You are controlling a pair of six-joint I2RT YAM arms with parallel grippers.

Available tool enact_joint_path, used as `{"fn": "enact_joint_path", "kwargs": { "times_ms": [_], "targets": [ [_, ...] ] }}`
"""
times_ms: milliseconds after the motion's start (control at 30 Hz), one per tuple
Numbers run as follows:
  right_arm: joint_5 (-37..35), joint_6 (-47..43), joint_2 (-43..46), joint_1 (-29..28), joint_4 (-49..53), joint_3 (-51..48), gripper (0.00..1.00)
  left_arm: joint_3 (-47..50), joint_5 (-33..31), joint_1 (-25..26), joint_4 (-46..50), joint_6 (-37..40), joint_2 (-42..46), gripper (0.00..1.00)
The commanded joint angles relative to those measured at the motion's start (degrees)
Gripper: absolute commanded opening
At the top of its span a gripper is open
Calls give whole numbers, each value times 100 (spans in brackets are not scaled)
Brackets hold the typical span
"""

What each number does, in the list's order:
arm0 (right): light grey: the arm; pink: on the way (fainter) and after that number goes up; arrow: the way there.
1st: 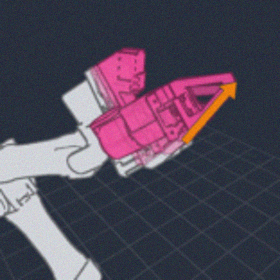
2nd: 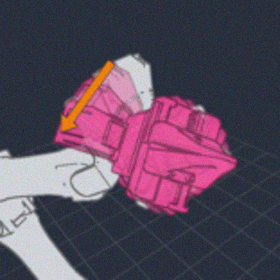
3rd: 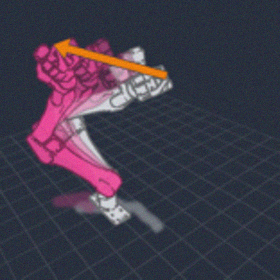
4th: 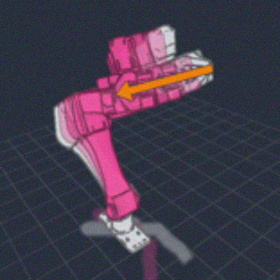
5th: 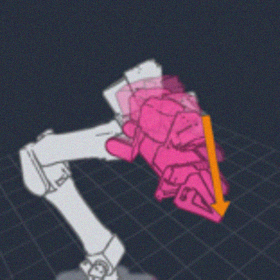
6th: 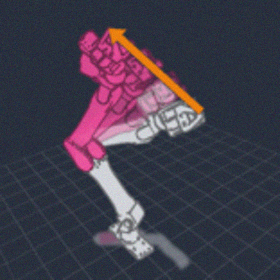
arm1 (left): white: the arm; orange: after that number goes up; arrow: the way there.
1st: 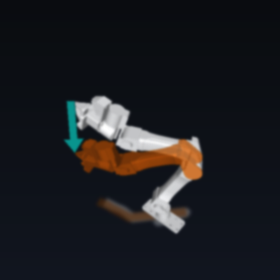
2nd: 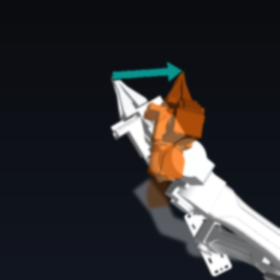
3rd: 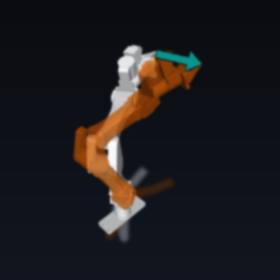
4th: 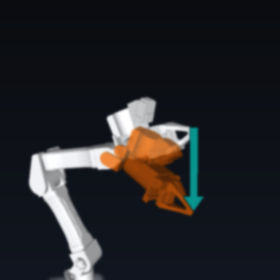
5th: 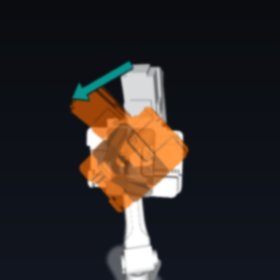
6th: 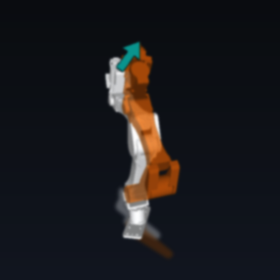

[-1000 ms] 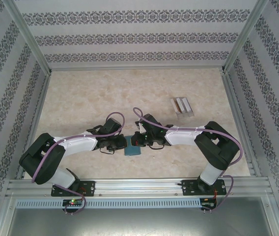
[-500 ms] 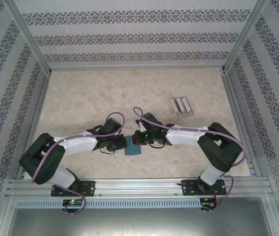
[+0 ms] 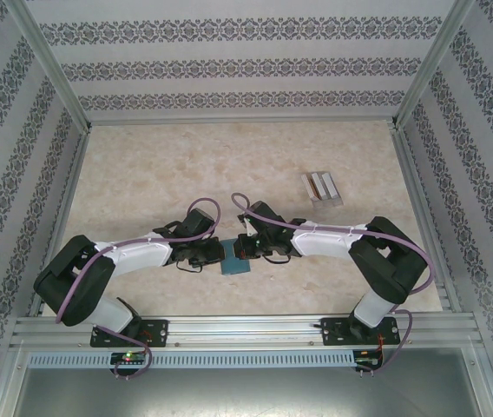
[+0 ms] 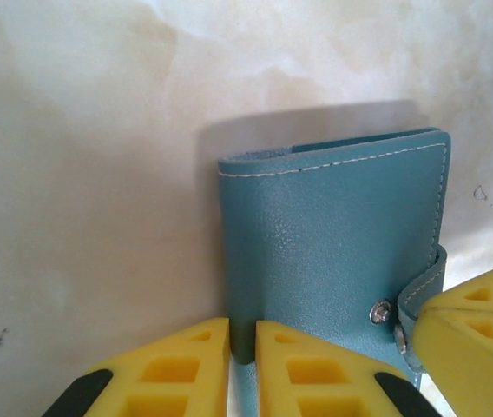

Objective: Put the credit cards into the card holder

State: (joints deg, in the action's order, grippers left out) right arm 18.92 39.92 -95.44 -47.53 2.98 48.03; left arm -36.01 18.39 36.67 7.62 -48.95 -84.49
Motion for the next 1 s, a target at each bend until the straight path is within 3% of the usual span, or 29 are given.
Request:
{"fn": "enact_joint_path", "kwargs": {
  "times_ms": [0, 967],
  "targets": [
    [-108, -59, -228, -98, 35, 165, 0, 49, 37, -17, 142, -36, -3, 15],
    [-622, -248, 155, -90, 71, 134, 0, 54, 127, -14, 124, -37, -31, 11]
  ]
}}
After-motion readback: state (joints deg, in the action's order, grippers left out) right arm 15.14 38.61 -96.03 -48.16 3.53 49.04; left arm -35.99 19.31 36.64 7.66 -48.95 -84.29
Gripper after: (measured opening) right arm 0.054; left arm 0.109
